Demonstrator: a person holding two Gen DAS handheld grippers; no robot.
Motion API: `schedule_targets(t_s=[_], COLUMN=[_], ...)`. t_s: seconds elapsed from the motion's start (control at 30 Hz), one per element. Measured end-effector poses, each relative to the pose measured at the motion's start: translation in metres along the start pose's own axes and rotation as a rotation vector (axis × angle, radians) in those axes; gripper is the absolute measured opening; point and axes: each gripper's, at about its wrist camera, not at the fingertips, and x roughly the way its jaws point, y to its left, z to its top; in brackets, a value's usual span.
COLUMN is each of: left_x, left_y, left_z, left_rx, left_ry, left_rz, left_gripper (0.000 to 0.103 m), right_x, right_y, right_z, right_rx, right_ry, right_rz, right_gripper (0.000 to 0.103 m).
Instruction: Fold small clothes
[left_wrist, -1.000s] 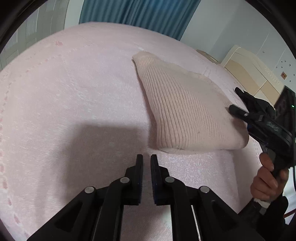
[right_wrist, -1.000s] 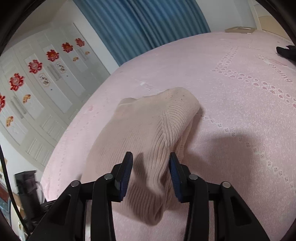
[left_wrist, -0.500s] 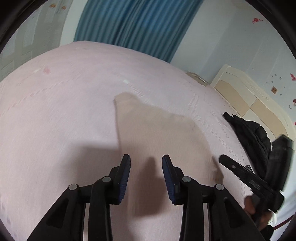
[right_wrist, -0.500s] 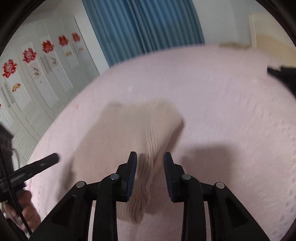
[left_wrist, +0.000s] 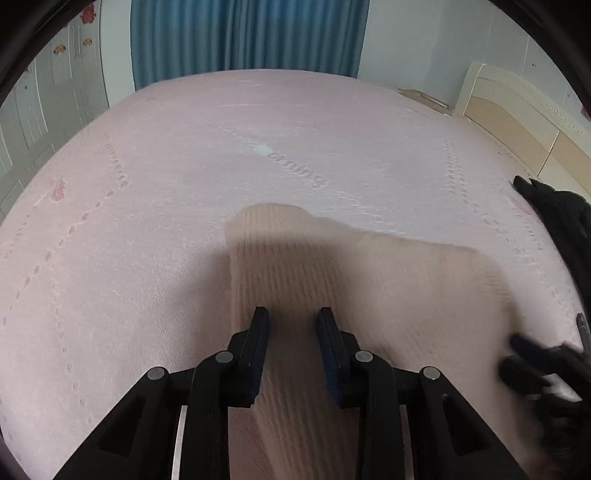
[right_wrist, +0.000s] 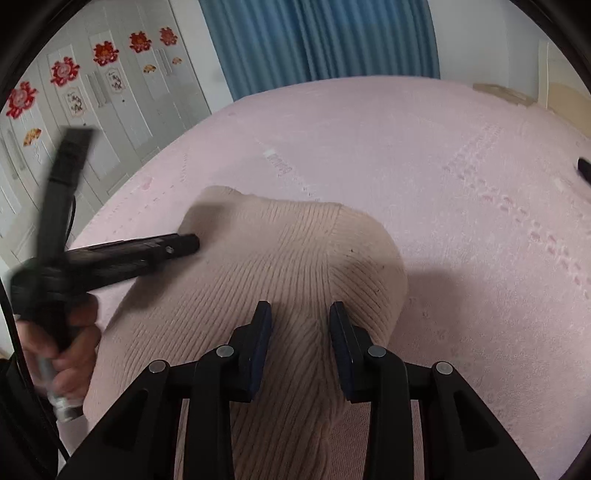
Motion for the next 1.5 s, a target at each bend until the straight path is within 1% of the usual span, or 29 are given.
schedule_targets(t_s=[0.07, 0.1, 0.13, 0.17, 0.2, 0.23, 0.3, 0.33, 0.4, 0.47, 0.53, 0.67, 0.73, 0.87, 0.97, 1.0, 1.03, 1.07, 1.1, 1.13, 1.2, 1.23, 1.27, 1.33, 1.4, 1.43, 1.47, 1.5], left_x=[-0.002, -0.004, -0.005, -0.004, -0.001, 0.003, 0.008, 0.009, 0.009, 0.012, 0.013, 0.014, 0.015, 0.016, 0.014, 0.011, 0.009, 0.006, 0.001, -0.002, -0.015, -0.018, -0.025, -0.033, -0.033, -0.031, -0.029, -0.029], left_y=[0.009, 0.013, 0.014, 0.014, 0.013, 0.012, 0.01, 0.009, 0.005, 0.0, 0.0, -0.001, 0.004, 0.003, 0.002, 0.003, 0.004, 0.006, 0.01, 0.011, 0.013, 0.013, 0.01, 0.003, -0.009, -0.015, -0.021, -0.027], left_z=[0.002, 0.005, 0.008, 0.011, 0.013, 0.015, 0.014, 0.012, 0.007, 0.0, -0.002, 0.005, 0.008, 0.008, 0.008, 0.008, 0.008, 0.008, 0.007, 0.005, 0.0, -0.001, -0.004, -0.009, -0.016, -0.019, -0.025, -0.031], left_rx=[-0.043, -0.055, -0.057, -0.051, -0.036, -0.03, -0.037, -0.039, -0.017, 0.018, 0.03, 0.002, -0.003, -0.006, -0.002, -0.006, -0.012, -0.022, -0.04, -0.049, -0.077, -0.079, -0.075, -0.062, -0.027, -0.009, 0.014, 0.037], left_ry=[-0.021, -0.043, -0.061, -0.077, -0.088, -0.084, -0.071, -0.078, -0.094, -0.092, -0.099, -0.088, -0.084, -0.074, -0.068, -0.064, -0.059, -0.054, -0.048, -0.045, -0.05, -0.052, -0.057, -0.063, -0.039, -0.029, -0.027, -0.041], left_rz=[-0.052, -0.056, -0.039, 0.0, 0.043, 0.052, 0.048, 0.052, 0.079, 0.119, 0.129, 0.119, 0.116, 0.118, 0.115, 0.104, 0.09, 0.065, 0.025, 0.0, -0.084, -0.104, -0.132, -0.157, -0.141, -0.115, -0.07, -0.033], left_gripper=[0.027, 0.027, 0.027, 0.027, 0.027, 0.027, 0.027, 0.027, 0.028, 0.029, 0.029, 0.031, 0.031, 0.032, 0.033, 0.034, 0.035, 0.037, 0.041, 0.043, 0.044, 0.044, 0.044, 0.044, 0.045, 0.046, 0.047, 0.047], right_x=[0.0, 0.003, 0.005, 0.007, 0.007, 0.009, 0.015, 0.016, 0.017, 0.019, 0.02, 0.021, 0.022, 0.021, 0.015, 0.009, 0.003, -0.003, -0.006, -0.006, 0.006, 0.019, 0.026, 0.026, 0.025, 0.024, 0.024, 0.024], right_y=[0.003, 0.001, -0.001, -0.004, -0.008, -0.013, -0.017, -0.017, -0.013, -0.01, -0.01, -0.013, -0.014, -0.015, -0.016, -0.016, -0.02, -0.025, -0.028, -0.031, -0.038, -0.041, -0.042, -0.041, -0.037, -0.037, -0.038, -0.039], right_z=[0.004, 0.006, 0.008, 0.01, 0.008, 0.01, 0.01, 0.01, 0.01, 0.009, 0.009, 0.009, 0.01, 0.011, 0.014, 0.015, 0.016, 0.017, 0.018, 0.018, 0.018, 0.016, 0.015, 0.015, 0.015, 0.015, 0.015, 0.016], right_rx=[-0.017, -0.017, -0.012, 0.001, 0.016, 0.03, 0.038, 0.035, 0.019, 0.004, 0.008, 0.024, 0.032, 0.041, 0.034, 0.034, 0.043, 0.057, 0.066, 0.075, 0.1, 0.118, 0.126, 0.129, 0.11, 0.11, 0.114, 0.118], right_ry=[-0.011, -0.014, -0.013, -0.014, -0.018, -0.013, 0.011, 0.014, 0.012, 0.014, 0.017, 0.023, 0.027, 0.029, 0.013, -0.006, -0.036, -0.071, -0.089, -0.087, -0.033, 0.022, 0.054, 0.043, 0.041, 0.041, 0.041, 0.04], right_rz=[-0.002, -0.013, -0.018, -0.012, -0.007, -0.008, -0.014, -0.022, -0.039, -0.054, -0.056, -0.045, -0.039, -0.034, -0.001, 0.014, 0.029, 0.03, 0.024, 0.013, -0.006, -0.036, -0.043, -0.049, -0.061, -0.062, -0.058, -0.05], right_gripper=[0.033, 0.032, 0.029, 0.025, 0.024, 0.02, 0.019, 0.019, 0.019, 0.019, 0.019, 0.019, 0.019, 0.02, 0.021, 0.021, 0.021, 0.021, 0.022, 0.022, 0.022, 0.022, 0.021, 0.021, 0.021, 0.021, 0.021, 0.022])
